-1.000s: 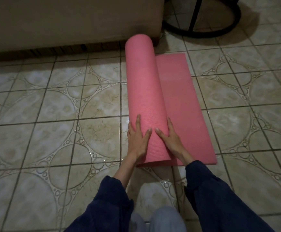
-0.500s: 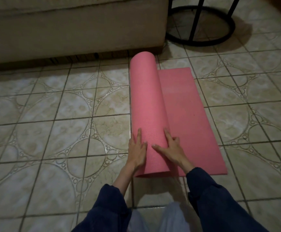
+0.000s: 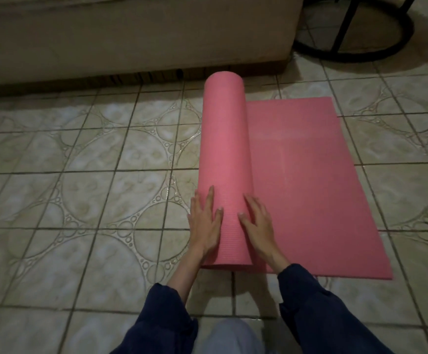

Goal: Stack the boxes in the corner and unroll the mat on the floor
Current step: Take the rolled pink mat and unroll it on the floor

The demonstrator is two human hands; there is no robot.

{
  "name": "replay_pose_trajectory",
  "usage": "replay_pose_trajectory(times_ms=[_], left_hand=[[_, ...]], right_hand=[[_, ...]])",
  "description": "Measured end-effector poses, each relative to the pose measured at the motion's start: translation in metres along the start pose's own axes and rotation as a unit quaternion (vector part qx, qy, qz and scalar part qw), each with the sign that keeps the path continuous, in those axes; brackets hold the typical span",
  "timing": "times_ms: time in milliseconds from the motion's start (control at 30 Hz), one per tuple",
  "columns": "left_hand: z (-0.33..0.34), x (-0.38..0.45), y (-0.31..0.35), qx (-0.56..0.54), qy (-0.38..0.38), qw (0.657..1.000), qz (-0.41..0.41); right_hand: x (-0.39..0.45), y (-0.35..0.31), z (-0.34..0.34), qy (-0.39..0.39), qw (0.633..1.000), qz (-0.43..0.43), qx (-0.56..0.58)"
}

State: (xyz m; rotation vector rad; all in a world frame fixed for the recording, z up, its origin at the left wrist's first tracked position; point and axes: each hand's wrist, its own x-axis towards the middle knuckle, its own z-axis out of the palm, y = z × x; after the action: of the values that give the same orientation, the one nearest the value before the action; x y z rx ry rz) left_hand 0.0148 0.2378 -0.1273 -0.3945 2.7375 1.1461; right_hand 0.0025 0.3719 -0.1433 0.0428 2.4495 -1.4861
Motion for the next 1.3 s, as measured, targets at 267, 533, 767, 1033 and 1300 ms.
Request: replay_pose_trajectory(times_ms=[267,533,767,1033,1300], left_hand=[[-0.039,-0.004,-0.041,0.035,0.045,0.998,-0.037],[-0.088,0.001,-0.099,0.027,0.060,0.992,-0.105],[-0.117,0.009,-0.140,0.082,0.084,0.987,-0.112],[-0.130,0.013,-0.162,0.109,0.062,0.986,-0.113],[-0.124,0.039,-0.143,0.137,0.062,0.972,-0.180]], right_hand=[[0.005,-0.034,0.062,-0.081,0.996,-0.023,-0.037],[0.006,-0.063,0.128,-0.071,0.997,-0.019,-0.037],[0.007,-0.082,0.184,-0.120,0.977,-0.121,-0.127],[0.011,-0.075,0.200,-0.093,0.983,-0.119,-0.104],[0.052,-0.016,0.145,-0.133,0.928,0.047,-0.345]])
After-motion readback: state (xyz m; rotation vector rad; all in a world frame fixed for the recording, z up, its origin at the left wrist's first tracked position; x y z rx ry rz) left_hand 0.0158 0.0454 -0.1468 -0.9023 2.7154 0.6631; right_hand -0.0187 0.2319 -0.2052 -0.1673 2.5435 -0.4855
